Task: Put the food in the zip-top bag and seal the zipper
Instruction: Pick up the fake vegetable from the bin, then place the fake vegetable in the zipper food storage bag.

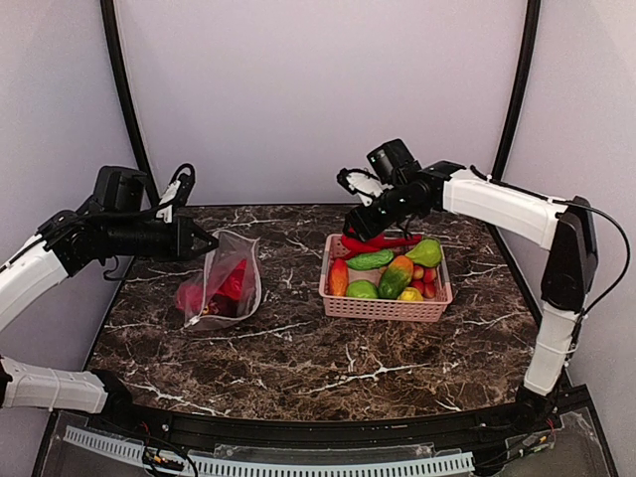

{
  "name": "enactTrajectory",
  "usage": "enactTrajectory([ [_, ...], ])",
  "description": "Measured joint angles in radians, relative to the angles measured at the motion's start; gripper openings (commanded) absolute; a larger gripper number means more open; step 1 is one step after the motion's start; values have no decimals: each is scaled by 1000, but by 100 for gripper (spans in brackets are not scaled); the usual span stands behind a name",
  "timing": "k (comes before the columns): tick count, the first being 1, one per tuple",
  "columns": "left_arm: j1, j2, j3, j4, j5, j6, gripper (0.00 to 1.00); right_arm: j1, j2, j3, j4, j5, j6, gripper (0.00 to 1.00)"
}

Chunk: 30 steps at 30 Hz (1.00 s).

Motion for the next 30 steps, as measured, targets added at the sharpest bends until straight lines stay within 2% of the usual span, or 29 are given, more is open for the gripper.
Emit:
enactTrajectory([
  [8,-27,61,21,60,51,-3,1,-4,-87,-76,41,-62,59,48],
  [15,-87,108,32,110,56,-21,1,31,-288,-176,103,-192,141,48],
  [22,-129,140,46,156,56,-39,1,181,-492,-310,357,-349,264,48],
  [30,-131,147,51,171,50,-48,1,315,-457,-448,684,-418,385,48],
])
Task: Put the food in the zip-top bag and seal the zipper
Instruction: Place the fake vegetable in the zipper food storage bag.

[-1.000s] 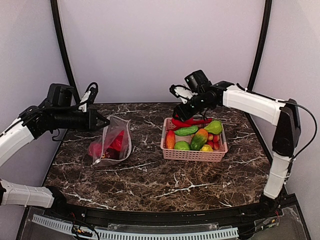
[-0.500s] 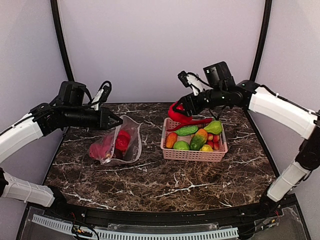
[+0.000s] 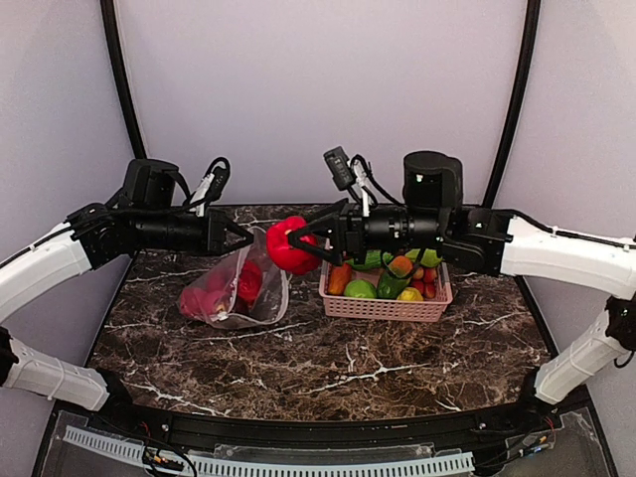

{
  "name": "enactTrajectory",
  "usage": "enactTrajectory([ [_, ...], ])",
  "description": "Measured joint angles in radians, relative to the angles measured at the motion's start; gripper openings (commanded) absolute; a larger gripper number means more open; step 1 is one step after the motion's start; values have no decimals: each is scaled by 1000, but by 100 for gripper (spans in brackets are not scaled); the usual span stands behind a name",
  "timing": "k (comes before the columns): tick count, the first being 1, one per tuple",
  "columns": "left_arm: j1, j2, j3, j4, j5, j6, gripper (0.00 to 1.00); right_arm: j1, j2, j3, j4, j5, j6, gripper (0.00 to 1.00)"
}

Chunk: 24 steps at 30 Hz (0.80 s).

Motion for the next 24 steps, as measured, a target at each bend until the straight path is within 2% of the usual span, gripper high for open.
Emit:
enactTrajectory([
  [5,0,-6,0,-2,-14,0,1,72,80,-54,140,-4,54,48],
  [11,0,-18,0,-6,-25,0,1,121,175,-72,216,32,78,48],
  [15,0,-20,0,-9,-25,0,1,132,230,-58,212,93,77,48],
  [24,0,-24,0,-10,-25,0,1,154,346,97,112,318,76,48],
])
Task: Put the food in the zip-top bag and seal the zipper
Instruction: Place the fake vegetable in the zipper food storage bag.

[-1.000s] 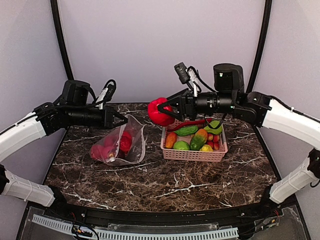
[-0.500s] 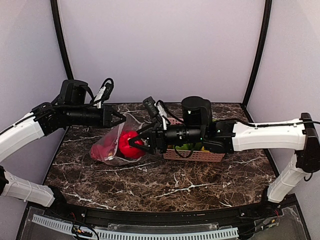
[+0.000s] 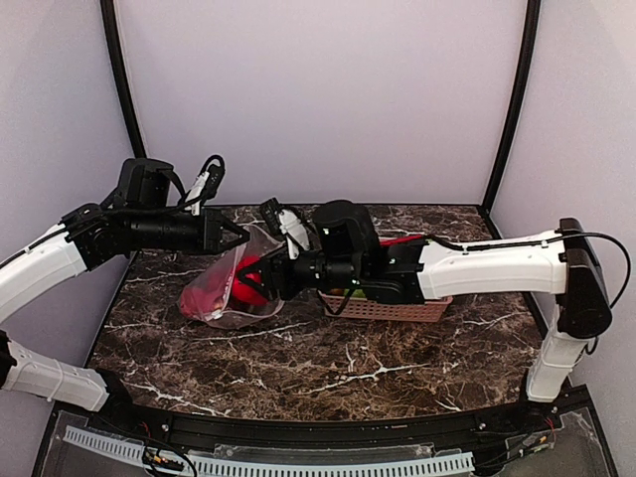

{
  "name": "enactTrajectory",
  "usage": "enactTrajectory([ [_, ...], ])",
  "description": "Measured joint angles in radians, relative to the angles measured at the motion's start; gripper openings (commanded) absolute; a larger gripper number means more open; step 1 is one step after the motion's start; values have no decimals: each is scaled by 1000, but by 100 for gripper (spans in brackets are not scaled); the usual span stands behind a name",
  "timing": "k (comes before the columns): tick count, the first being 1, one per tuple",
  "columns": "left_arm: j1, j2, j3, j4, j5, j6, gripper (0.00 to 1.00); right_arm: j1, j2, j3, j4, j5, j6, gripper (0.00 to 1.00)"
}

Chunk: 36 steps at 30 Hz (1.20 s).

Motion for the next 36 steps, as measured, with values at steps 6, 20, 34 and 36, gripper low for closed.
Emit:
enactTrajectory([
  [6,0,0,0,1,0,0,1,3,79,109,-43,103,0,49],
  [20,0,0,15,-21,-28,2,1,6,219,182,-138,286,-23,57],
  [34,0,0,15,-34,-34,2,1,6,215,182,-171,316,-44,90],
  [36,-1,0,15,-37,-34,2,1,6,207,176,-171,308,-51,91],
])
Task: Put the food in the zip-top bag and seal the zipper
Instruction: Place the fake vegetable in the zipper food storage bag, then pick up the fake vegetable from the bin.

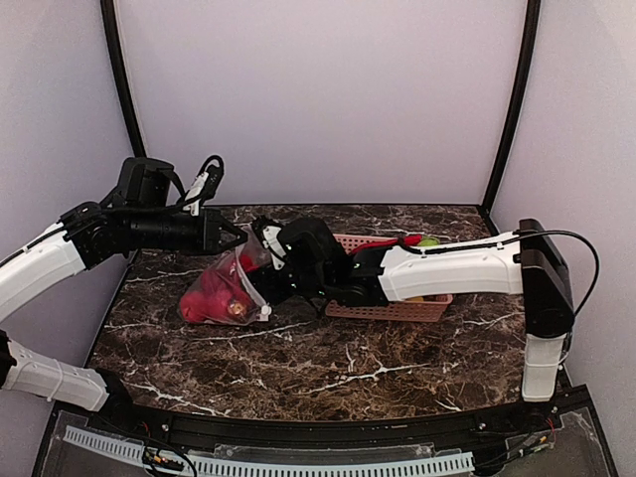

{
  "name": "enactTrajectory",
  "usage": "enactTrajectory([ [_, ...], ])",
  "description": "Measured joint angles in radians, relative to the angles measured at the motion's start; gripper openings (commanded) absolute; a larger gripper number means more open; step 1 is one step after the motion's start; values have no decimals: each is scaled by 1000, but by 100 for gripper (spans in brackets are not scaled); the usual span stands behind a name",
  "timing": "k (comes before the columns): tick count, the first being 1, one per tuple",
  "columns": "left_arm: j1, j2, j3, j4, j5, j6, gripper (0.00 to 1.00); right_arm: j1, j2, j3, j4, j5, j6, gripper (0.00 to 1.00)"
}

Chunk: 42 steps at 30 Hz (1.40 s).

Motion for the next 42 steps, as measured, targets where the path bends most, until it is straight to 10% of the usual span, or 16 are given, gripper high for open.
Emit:
enactTrajectory([
  [33,-3,-4,-23,20,-18,-6,1,-16,-475,-237,-161,18,-31,91],
  [42,-2,-4,-32,19,-40,-6,1,-301,-497,-234,-397,16,-1,89],
])
